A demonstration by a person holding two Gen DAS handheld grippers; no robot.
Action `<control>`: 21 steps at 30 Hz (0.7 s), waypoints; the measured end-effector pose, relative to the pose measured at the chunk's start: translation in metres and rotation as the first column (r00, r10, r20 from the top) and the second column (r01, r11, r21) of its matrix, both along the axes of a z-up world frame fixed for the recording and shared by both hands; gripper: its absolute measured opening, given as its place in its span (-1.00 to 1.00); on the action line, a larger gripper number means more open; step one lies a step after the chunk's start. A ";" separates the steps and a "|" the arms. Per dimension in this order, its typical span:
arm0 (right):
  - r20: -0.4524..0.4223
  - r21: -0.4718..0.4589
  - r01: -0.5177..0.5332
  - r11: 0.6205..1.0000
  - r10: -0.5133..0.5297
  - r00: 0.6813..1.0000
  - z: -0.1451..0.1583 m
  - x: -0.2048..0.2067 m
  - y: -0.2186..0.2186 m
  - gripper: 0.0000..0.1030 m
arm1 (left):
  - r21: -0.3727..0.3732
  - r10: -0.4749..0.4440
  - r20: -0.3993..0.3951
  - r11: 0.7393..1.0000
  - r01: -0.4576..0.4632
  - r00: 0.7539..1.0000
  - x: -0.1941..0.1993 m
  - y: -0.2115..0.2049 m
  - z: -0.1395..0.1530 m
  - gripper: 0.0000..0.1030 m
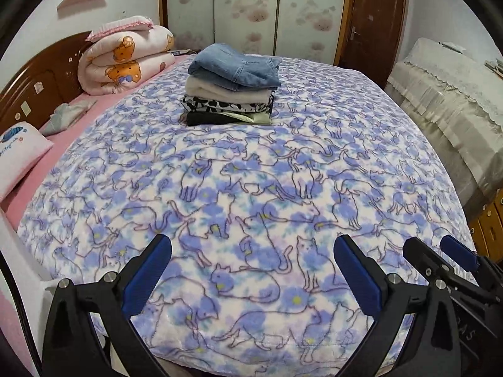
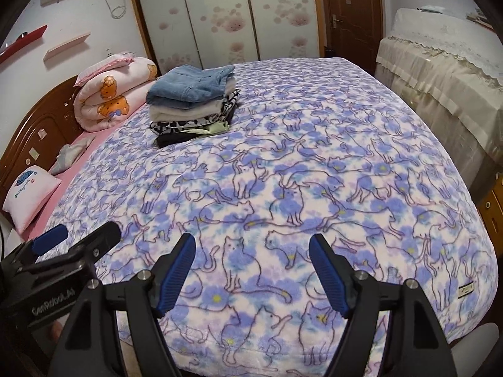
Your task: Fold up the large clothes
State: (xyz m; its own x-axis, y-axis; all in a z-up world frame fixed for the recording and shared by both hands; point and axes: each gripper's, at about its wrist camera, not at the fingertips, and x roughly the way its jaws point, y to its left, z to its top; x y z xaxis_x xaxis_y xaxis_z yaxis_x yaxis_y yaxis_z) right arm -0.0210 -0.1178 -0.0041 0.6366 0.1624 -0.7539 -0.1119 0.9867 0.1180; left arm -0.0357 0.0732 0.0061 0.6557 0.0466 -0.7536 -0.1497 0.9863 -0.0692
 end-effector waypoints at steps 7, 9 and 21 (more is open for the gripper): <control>-0.029 0.007 0.032 0.999 -0.032 0.999 -0.007 0.000 -0.005 0.46 | -0.009 -0.020 -0.011 1.000 0.020 1.000 0.000 -0.006 -0.004 0.98; -0.045 0.009 0.038 0.999 -0.038 0.998 -0.010 0.001 -0.006 0.46 | -0.010 -0.029 -0.014 1.000 0.028 0.999 -0.001 -0.009 -0.006 0.98; -0.055 -0.001 0.053 0.999 -0.053 0.997 -0.013 -0.001 -0.007 0.46 | -0.031 -0.041 -0.040 0.999 0.040 0.998 -0.002 -0.008 -0.013 0.98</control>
